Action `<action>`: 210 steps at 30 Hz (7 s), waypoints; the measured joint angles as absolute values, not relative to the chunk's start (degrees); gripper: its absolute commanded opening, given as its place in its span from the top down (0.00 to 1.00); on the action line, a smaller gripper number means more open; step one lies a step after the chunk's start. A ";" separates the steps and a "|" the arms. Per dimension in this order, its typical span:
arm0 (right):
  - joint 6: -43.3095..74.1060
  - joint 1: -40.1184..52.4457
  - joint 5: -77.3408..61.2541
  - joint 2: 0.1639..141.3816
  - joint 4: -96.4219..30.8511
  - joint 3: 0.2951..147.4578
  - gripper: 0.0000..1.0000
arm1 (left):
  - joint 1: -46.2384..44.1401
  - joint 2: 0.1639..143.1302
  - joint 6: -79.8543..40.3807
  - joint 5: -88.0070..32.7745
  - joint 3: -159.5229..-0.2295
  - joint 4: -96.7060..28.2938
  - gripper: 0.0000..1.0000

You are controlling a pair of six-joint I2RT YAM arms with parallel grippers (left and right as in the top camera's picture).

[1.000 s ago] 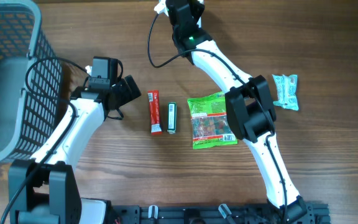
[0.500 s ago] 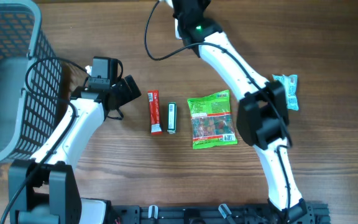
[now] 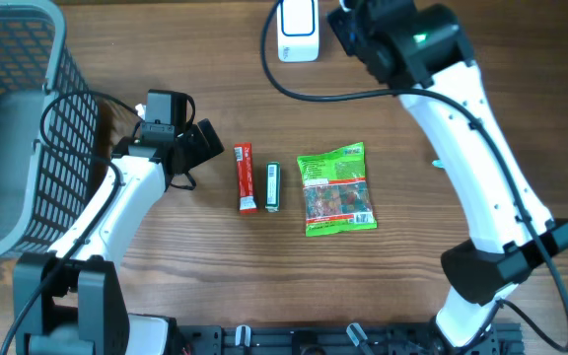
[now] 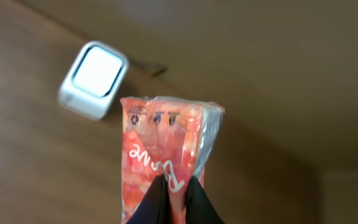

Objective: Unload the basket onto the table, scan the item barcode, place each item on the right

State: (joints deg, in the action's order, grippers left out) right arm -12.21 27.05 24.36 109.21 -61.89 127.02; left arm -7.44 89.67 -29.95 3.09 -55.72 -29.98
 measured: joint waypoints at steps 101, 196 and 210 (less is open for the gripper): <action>4.67 32.12 -9.93 99.50 -13.93 56.62 0.93 | -7.44 89.67 -29.95 3.09 -55.72 -29.95 0.00; 8.67 9.54 -13.52 90.48 -46.54 66.89 0.39 | -19.27 89.67 -28.60 -22.59 -55.66 -20.43 0.95; 4.54 -3.27 -20.23 96.33 -50.43 66.89 0.36 | -34.13 100.01 -33.98 -19.55 -55.66 -0.25 0.96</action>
State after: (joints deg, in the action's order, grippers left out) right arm 4.54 -3.27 -20.23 96.33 -50.43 66.89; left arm -34.13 100.01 -33.98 -19.55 -55.66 -0.25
